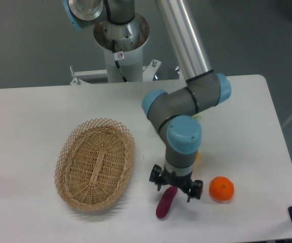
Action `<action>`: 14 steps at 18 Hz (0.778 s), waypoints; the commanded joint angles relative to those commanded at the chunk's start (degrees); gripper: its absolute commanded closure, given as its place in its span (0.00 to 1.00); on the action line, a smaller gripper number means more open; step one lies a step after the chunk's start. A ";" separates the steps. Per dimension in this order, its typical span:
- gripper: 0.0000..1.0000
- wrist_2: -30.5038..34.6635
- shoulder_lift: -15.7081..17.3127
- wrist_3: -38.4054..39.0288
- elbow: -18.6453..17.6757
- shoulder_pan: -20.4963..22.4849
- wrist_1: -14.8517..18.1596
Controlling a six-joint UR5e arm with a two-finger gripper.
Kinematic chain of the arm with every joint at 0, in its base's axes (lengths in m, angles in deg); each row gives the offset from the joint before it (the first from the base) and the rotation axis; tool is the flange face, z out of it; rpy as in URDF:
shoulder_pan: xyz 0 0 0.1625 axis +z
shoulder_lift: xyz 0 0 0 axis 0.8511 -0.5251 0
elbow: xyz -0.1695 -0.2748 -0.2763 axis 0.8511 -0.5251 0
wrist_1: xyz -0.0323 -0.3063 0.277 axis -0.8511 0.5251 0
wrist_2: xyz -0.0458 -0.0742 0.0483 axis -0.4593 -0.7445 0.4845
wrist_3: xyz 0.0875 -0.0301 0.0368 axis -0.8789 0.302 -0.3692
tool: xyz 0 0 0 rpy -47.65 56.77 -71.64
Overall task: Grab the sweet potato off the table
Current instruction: 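Lower the open gripper down over the purple sweet potato, then close the gripper around the purple sweet potato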
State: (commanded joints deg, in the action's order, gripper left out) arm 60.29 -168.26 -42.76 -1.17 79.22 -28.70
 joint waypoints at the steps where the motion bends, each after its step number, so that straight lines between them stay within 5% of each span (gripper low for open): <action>1: 0.00 0.00 0.00 0.00 -0.09 -0.09 0.00; 8: 0.00 0.26 -0.88 0.00 -0.26 -0.62 -1.75; 14: 0.43 0.35 -0.71 -0.35 -0.44 -0.62 -2.20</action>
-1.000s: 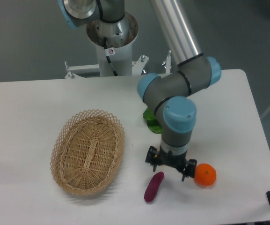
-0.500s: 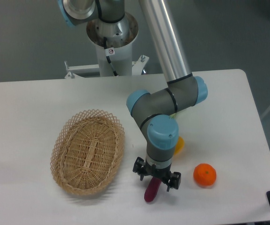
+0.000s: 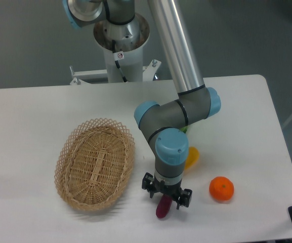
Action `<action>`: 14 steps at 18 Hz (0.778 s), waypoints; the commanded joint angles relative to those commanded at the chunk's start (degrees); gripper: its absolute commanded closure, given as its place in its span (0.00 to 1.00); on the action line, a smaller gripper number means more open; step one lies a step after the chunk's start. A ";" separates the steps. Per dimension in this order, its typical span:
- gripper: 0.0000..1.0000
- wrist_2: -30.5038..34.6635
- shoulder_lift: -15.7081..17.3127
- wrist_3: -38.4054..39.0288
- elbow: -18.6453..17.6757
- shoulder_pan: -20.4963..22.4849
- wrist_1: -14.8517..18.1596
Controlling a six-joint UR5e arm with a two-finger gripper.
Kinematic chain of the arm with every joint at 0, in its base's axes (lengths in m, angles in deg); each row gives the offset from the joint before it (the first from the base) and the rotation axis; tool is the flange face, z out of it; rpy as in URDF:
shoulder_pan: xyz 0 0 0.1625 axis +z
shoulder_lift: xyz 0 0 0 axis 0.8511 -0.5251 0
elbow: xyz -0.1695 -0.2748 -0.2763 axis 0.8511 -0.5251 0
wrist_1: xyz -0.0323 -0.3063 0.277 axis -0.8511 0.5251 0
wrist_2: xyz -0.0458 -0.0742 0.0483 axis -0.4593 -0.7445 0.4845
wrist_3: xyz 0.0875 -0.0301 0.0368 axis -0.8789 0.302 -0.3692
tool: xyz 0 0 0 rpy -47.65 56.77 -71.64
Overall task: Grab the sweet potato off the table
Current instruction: 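Close the gripper around the purple sweet potato, then lift the held sweet potato up above the table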
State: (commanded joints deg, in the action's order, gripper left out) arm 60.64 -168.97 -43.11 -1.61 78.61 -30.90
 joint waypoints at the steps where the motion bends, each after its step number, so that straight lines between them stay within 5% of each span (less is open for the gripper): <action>1: 0.48 0.00 0.09 -0.09 0.00 0.00 0.00; 7: 0.67 1.49 1.23 -0.26 -0.09 0.00 0.00; 14: 0.67 1.05 5.00 -3.42 0.70 0.88 0.44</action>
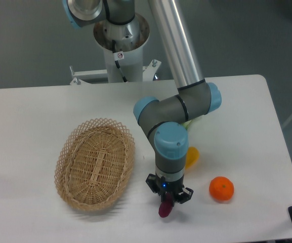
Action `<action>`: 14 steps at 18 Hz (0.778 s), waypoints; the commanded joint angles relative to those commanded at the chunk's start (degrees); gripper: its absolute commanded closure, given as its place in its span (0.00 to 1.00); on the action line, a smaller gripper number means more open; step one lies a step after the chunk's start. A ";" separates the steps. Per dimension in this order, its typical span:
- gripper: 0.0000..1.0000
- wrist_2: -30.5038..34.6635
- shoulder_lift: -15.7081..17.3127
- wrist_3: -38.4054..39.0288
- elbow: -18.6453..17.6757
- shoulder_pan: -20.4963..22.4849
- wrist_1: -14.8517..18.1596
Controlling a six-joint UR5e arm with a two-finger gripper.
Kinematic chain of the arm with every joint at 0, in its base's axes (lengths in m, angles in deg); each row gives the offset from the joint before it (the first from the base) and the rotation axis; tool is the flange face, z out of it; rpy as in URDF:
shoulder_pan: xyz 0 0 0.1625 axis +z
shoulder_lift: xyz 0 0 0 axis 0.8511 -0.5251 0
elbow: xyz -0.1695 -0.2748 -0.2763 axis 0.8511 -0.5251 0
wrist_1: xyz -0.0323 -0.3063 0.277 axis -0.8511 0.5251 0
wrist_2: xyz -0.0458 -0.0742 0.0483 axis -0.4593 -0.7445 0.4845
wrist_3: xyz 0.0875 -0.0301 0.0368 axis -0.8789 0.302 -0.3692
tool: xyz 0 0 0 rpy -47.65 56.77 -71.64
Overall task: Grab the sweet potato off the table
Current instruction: 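Lift the held sweet potato up above the table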
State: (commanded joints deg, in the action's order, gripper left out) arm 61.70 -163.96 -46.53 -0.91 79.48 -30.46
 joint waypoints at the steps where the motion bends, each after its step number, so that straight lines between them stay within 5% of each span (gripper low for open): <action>1: 0.67 -0.09 0.70 -0.36 0.18 0.35 0.00; 8: 0.67 -0.18 6.41 -7.81 0.53 5.44 1.14; 14: 0.67 -0.26 12.13 -14.68 0.09 12.21 6.93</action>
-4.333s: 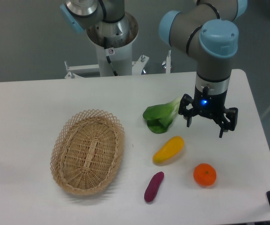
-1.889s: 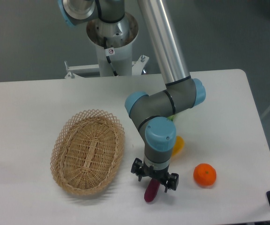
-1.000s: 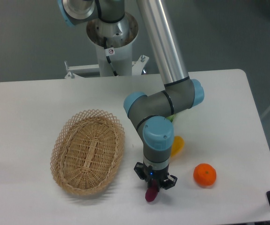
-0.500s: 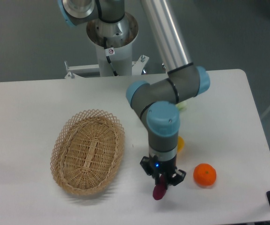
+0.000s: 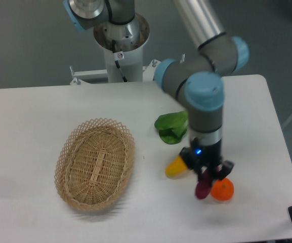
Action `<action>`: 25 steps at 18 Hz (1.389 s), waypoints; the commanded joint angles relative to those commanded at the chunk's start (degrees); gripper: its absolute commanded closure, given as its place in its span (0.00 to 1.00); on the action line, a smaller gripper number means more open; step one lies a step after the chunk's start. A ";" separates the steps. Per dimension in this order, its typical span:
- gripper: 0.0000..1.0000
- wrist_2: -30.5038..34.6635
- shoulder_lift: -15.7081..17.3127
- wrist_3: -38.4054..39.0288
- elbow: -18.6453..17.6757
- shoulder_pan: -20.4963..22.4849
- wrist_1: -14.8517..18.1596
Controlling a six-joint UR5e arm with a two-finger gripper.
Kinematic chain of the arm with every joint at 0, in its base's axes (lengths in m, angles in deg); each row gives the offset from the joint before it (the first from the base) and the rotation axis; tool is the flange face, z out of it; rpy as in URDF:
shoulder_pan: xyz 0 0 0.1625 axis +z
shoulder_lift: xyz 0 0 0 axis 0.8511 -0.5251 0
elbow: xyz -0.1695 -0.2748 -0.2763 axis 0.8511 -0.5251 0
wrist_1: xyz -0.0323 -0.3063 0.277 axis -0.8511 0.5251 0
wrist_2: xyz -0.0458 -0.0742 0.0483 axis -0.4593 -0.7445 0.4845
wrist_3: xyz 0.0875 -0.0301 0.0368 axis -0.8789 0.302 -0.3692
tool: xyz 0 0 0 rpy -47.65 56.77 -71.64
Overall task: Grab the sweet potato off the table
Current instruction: 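Lift the held sweet potato up above the table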
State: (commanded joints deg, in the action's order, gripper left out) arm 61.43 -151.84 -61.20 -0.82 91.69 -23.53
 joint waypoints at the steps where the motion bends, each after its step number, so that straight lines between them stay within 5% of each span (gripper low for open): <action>1: 0.67 -0.17 0.53 -1.66 -0.09 1.49 1.06; 6: 0.67 -3.34 4.40 -9.67 -0.18 6.69 8.17; 14: 0.67 -3.08 9.58 -11.52 -0.44 6.87 17.49; 25: 0.67 -2.99 9.94 -11.26 -0.70 6.34 17.85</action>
State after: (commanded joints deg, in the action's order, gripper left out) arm 58.45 -141.90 -72.46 -1.52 98.03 -5.67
